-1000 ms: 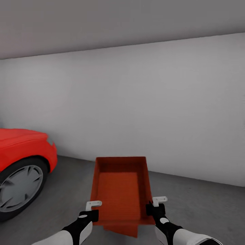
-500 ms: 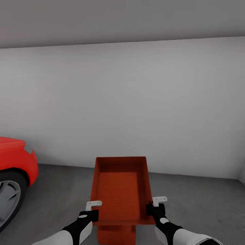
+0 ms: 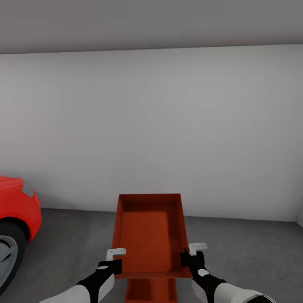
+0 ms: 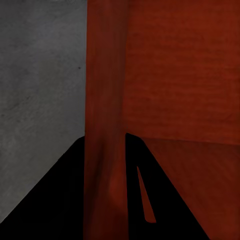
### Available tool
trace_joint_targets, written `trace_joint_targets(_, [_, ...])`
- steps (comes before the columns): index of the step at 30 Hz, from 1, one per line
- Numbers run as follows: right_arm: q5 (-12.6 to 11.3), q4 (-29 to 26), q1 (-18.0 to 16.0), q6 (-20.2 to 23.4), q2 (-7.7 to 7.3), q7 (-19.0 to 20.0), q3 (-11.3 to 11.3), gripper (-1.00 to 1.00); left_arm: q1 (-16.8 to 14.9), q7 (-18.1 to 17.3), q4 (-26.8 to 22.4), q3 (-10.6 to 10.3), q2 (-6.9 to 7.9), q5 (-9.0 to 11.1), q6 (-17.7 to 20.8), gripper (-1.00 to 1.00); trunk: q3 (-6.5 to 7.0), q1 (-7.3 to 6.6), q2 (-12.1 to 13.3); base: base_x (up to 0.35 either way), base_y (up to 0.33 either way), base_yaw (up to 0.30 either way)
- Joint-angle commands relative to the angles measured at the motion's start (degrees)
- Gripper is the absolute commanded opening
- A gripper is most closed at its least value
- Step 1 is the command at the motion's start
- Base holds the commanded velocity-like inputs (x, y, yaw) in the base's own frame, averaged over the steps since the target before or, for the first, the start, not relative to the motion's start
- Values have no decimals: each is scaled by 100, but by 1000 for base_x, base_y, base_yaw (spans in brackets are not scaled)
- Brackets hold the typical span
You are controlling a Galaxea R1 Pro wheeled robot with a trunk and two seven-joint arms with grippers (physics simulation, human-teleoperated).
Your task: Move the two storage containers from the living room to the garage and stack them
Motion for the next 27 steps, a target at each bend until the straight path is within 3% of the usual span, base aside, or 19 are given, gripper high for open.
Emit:
trace_joint_targets(1, [-85, 16, -4, -18, 2, -12, -244, -100, -1, -8, -26, 34, -1, 25, 8, -100, -1, 3, -3, 75, 74, -1])
trace_joint_targets(14, [-85, 16, -4, -6, 13, -15, -243, -100, -1, -8, -27, 36, 3, 25, 7, -100, -1, 3, -3, 13, 19, 0])
trace_joint_targets(27, [-85, 16, -4, -12, 11, -14, -243, -100, -1, -8, -27, 36, 7, 25, 7, -100, -1, 3, -3, 96, 238, 0])
